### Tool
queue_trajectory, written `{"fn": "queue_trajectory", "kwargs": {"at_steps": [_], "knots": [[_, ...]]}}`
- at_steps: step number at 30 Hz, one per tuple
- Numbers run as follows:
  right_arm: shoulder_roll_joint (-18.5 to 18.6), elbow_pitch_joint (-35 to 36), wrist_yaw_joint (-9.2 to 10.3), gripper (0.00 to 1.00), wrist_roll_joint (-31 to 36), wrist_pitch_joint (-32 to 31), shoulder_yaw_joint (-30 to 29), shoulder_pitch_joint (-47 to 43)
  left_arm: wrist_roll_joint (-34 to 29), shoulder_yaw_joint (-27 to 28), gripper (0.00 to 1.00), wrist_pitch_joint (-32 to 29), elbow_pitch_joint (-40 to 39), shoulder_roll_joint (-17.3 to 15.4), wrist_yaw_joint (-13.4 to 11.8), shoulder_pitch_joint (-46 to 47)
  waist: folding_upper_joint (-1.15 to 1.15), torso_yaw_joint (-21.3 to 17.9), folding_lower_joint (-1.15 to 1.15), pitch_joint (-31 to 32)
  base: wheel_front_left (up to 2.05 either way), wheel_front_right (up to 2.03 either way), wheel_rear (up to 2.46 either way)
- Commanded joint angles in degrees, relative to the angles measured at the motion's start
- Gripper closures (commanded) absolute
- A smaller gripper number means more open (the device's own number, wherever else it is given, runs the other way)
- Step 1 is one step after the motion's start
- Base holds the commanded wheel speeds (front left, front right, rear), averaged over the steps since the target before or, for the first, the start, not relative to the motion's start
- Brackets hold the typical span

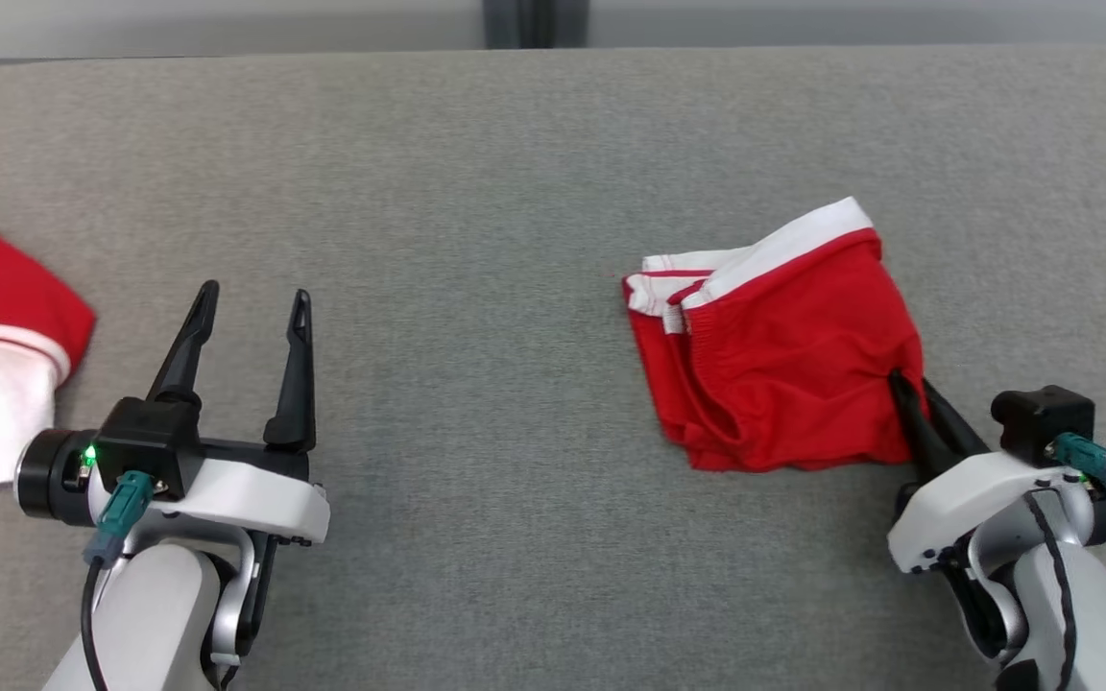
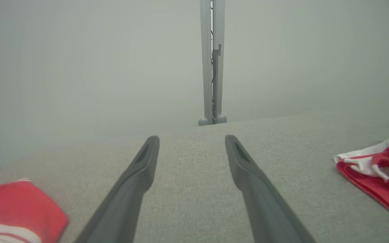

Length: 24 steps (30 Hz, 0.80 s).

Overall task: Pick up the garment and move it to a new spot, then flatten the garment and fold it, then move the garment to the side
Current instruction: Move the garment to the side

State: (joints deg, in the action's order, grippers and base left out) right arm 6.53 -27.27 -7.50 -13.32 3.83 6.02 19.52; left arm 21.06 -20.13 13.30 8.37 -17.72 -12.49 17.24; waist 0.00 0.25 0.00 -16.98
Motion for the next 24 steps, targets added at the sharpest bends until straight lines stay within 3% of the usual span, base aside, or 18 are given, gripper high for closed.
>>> {"fn": "queue_trajectory", "kwargs": {"at_steps": [1, 11, 17, 24], "knots": [[0.8, -0.4, 0.0, 1.0, 0.6, 0.9, -0.6, 0.5, -0.6, 0.0, 0.0, -0.2, -0.6, -0.7, 0.3, 1.2, 0.0, -4.4, 0.0, -2.1, 0.0, 0.0, 0.0], [6.2, -7.1, 0.0, 1.0, 3.3, 4.8, -7.9, 7.7, -2.1, -1.6, 0.0, -4.6, -6.2, -3.8, 1.3, 3.6, 0.0, -13.1, 0.0, -5.6, 0.0, 0.0, 0.0], [10.2, -13.9, 0.01, 1.0, 6.6, 7.6, -12.3, 13.7, -3.4, -3.0, 0.0, -6.6, -8.6, -4.7, 1.9, 5.2, 0.0, -13.8, 0.0, -7.8, 0.0, 0.0, 0.0], [11.8, -20.2, 0.0, 1.0, 11.4, 10.5, -17.1, 18.5, -3.3, -3.4, 0.0, -7.1, -9.7, -5.3, 2.1, 5.7, 0.0, -13.4, 0.0, -9.3, 0.0, 0.0, 0.0]]}}
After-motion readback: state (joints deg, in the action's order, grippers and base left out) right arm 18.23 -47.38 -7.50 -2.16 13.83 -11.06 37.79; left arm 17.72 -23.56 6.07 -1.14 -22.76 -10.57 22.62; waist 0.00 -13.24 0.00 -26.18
